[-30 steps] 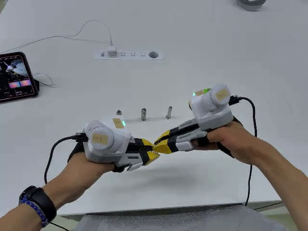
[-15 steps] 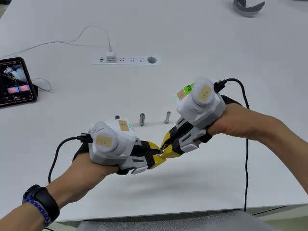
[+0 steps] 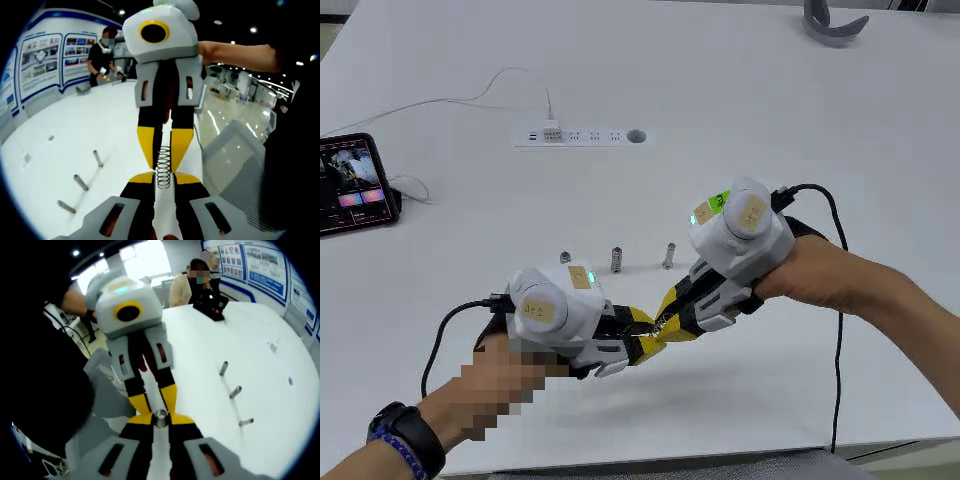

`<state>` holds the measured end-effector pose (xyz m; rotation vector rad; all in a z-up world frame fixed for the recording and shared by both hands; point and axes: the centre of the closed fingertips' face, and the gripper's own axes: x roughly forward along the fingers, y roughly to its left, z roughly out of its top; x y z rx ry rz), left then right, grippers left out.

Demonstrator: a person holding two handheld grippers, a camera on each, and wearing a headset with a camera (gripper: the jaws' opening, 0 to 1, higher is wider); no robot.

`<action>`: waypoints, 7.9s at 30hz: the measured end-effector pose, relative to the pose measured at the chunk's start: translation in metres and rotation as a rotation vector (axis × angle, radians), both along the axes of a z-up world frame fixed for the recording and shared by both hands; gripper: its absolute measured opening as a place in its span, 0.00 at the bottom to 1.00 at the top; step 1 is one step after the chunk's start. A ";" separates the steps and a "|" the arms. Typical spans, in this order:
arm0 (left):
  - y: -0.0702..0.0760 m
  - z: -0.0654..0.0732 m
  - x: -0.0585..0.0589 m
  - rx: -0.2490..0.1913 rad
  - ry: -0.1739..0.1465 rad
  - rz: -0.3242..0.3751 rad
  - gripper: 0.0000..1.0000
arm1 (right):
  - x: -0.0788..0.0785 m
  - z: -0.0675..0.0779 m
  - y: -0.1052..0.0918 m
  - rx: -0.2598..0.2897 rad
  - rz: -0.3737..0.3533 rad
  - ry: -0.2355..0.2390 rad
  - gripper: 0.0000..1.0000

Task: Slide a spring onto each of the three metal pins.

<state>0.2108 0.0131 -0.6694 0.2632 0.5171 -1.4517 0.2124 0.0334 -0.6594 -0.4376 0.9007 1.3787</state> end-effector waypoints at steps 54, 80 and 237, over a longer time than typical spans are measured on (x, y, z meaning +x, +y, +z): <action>0.098 -0.036 0.050 0.090 0.046 0.381 0.50 | 0.049 -0.048 -0.078 -0.171 -0.220 -0.018 0.12; 0.148 -0.042 0.063 0.111 0.078 0.559 0.67 | 0.105 -0.052 -0.096 -0.216 -0.246 -0.089 0.12; 0.163 -0.007 0.077 0.005 0.138 0.683 0.83 | 0.114 -0.059 -0.106 0.248 -0.828 0.003 0.67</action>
